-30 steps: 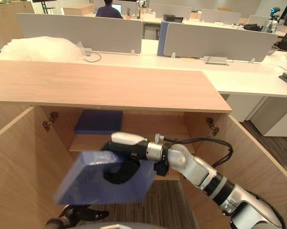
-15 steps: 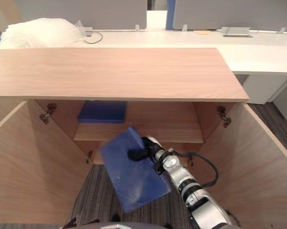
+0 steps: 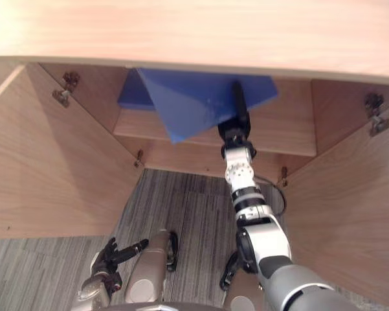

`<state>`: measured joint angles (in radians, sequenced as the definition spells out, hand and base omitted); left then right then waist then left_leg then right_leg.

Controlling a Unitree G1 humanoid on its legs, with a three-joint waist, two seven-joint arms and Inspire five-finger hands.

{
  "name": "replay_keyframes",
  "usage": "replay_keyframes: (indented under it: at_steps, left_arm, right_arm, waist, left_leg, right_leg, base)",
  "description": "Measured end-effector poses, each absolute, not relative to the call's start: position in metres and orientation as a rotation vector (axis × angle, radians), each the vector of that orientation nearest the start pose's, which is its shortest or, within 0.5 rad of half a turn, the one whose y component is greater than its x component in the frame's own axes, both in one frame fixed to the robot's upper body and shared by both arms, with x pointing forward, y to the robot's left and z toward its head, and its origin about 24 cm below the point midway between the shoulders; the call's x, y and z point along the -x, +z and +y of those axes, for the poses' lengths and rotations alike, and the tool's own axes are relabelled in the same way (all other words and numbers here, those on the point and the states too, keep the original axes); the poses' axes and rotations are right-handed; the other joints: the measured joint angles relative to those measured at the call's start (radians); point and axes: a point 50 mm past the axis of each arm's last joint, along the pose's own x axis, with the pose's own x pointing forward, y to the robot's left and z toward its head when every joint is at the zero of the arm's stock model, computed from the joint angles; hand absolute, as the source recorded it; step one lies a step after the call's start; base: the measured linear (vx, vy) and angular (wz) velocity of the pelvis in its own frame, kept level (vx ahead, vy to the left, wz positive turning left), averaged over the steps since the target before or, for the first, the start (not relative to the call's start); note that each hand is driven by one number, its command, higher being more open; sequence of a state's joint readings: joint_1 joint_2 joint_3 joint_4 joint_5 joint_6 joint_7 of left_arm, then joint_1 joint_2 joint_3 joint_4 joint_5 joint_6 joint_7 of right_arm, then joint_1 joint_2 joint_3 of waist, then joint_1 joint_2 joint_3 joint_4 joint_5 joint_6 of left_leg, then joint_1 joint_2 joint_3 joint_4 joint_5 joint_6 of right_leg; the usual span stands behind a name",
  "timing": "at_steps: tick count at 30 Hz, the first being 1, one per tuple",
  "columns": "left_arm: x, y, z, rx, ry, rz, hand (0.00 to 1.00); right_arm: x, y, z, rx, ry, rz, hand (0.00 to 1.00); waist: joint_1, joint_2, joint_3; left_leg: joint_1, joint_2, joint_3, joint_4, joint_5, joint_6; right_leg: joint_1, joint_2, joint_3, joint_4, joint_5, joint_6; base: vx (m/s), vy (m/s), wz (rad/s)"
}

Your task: Walk over to the cabinet, pick up the folder, carry it to the office cabinet, place the folder inside the office cabinet, then close the office cabinet door

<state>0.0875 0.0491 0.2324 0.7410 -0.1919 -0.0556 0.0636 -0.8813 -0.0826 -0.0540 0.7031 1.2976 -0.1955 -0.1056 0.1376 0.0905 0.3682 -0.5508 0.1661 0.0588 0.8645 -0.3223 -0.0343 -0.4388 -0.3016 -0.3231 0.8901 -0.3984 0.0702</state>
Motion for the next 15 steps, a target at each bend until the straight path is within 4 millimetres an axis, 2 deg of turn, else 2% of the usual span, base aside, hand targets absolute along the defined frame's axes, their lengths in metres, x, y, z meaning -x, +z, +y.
replay_keyframes:
  at_steps: [3,7,13,15]
  left_arm:
    - [-0.16,-0.114,0.215,0.219,0.406,0.689,1.0]
    - [-0.175,-0.106,0.214,0.248,0.405,0.635,1.0]
    - [-0.18,-0.105,0.21,0.254,0.408,0.636,1.0]
    - [-0.181,-0.106,0.208,0.255,0.403,0.645,1.0]
  right_arm:
    - [-0.4,0.189,-0.136,-1.196,0.029,-0.227,0.0]
    - [-0.404,0.215,-0.136,-1.185,0.055,-0.272,0.0]
    - [-0.406,0.245,-0.145,-1.181,0.055,-0.33,0.0]
    - [-0.407,0.262,-0.154,-1.219,0.045,-0.366,0.0]
  waist:
    - [0.001,0.011,0.016]
    - [0.004,0.016,0.033]
    - [0.019,0.019,0.051]
    - [0.02,0.019,0.052]
  left_leg:
    - [-0.135,-0.001,-0.031,0.168,-0.055,0.001]
    - [-0.272,-0.018,-0.045,0.319,-0.094,0.005]
    - [-0.359,-0.027,-0.048,0.373,-0.093,0.006]
    - [-0.391,-0.04,-0.046,0.372,-0.081,0.01]
  right_leg:
    - [-0.123,-0.036,0.019,0.172,-0.064,0.002]
    - [-0.26,-0.084,0.055,0.343,-0.122,0.001]
    - [-0.354,-0.104,0.074,0.411,-0.131,-0.004]
    - [-0.387,-0.119,0.077,0.421,-0.131,-0.004]
  base:
    - [-0.18,-0.004,0.11]
    - [-0.13,0.041,0.1]
    - [-0.03,0.046,0.05]
    - [0.01,0.012,0.13]
